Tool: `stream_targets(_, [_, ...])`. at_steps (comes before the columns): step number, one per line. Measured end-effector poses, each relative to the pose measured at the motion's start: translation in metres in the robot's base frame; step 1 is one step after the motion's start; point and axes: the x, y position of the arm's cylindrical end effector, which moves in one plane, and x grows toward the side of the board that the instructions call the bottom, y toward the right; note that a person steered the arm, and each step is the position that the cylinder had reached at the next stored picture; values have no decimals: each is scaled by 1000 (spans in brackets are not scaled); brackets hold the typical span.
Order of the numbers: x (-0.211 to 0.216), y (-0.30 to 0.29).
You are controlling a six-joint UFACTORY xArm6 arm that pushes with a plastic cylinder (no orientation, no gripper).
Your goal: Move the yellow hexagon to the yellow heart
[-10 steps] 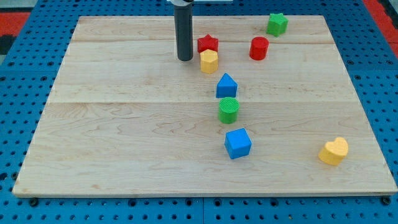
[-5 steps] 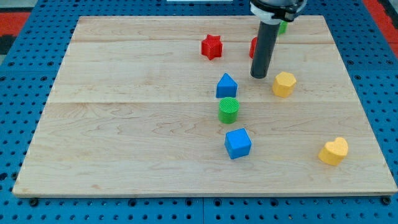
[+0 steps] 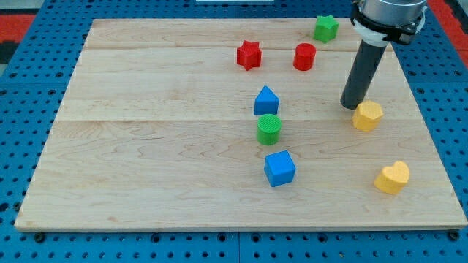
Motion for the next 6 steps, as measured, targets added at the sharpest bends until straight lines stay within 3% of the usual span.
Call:
stream_targets(2, [1,18])
stream_targets(4, [71,23])
stream_targets(6, [77,23])
